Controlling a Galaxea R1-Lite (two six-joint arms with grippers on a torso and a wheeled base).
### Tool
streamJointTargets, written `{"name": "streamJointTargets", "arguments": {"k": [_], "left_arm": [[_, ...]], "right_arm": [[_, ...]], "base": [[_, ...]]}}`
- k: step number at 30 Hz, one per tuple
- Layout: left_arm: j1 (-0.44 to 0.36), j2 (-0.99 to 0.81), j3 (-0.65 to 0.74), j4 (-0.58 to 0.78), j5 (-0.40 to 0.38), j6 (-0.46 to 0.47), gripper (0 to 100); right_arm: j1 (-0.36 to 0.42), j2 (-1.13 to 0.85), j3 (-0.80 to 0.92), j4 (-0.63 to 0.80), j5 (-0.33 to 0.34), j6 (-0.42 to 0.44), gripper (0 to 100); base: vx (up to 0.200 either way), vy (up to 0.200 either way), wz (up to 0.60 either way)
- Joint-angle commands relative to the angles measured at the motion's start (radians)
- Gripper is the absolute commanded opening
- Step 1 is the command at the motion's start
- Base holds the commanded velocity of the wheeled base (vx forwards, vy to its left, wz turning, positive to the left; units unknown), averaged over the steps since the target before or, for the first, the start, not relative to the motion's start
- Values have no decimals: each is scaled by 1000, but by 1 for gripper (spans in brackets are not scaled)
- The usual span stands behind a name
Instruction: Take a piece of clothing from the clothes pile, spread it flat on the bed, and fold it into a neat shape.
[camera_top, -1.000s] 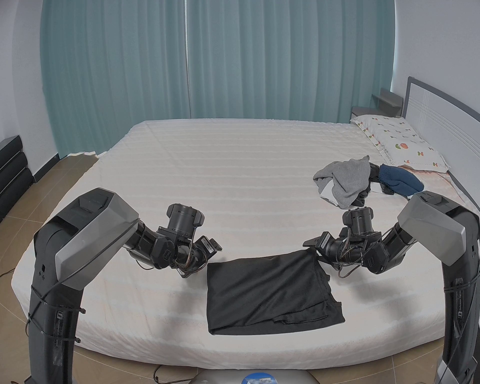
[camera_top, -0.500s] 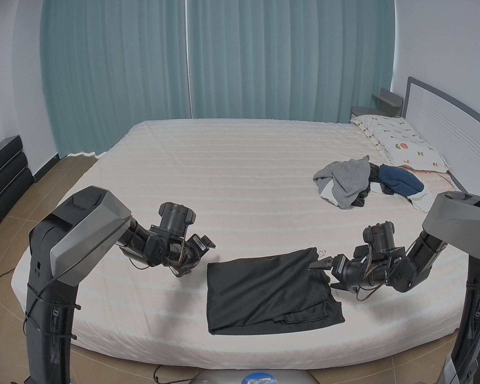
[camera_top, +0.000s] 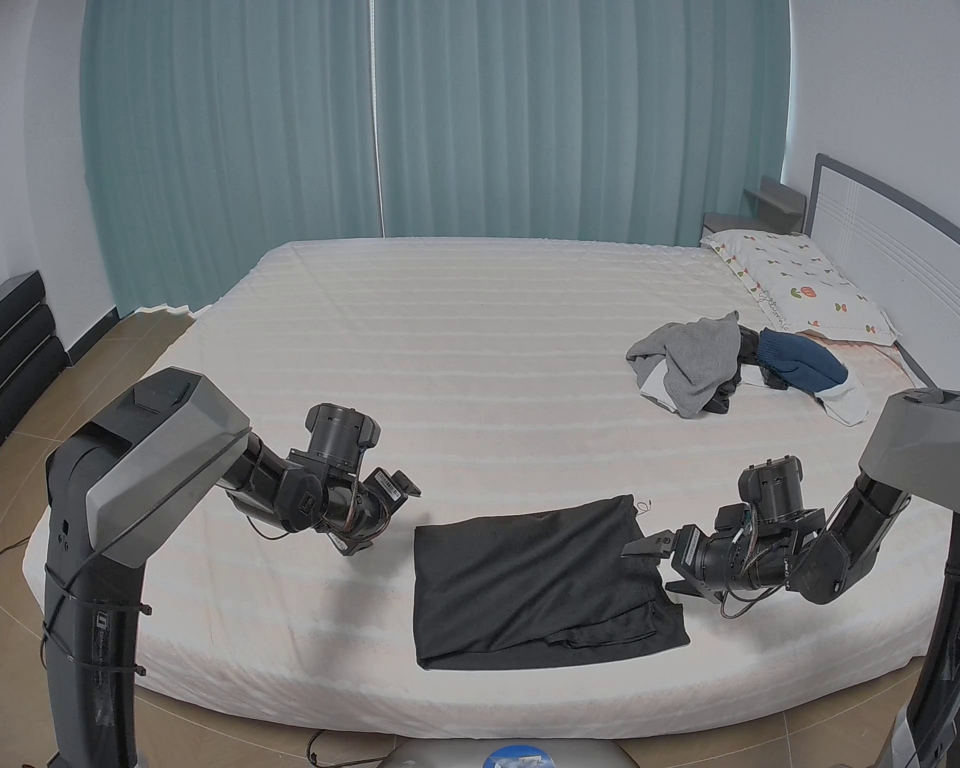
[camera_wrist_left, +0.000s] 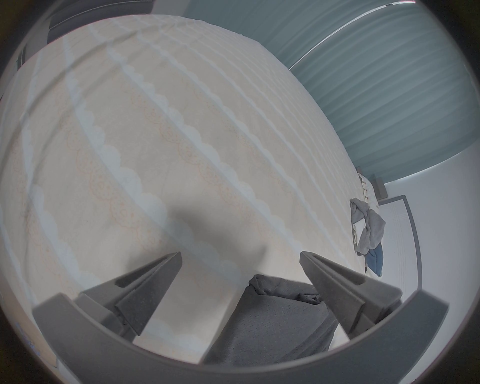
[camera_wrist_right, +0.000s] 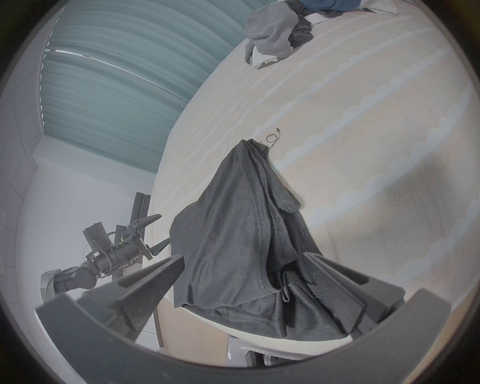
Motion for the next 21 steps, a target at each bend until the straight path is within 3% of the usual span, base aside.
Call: {"name": "streamJointTargets", "arguments": {"k": [1,9,21], "left_arm": [[0,0,-1,0,1,-1,100],[1,3,-1,0,3,2,100],[3,4,-3,0,1,4,100]], "right_arm": [[18,40,-12,-1,-12,1,0],[22,34,6,10,-75,-15,0],[-1,-97,109,10,-69,-21,0]], "base": [[0,0,0],[0,0,0],[0,0,0]]}}
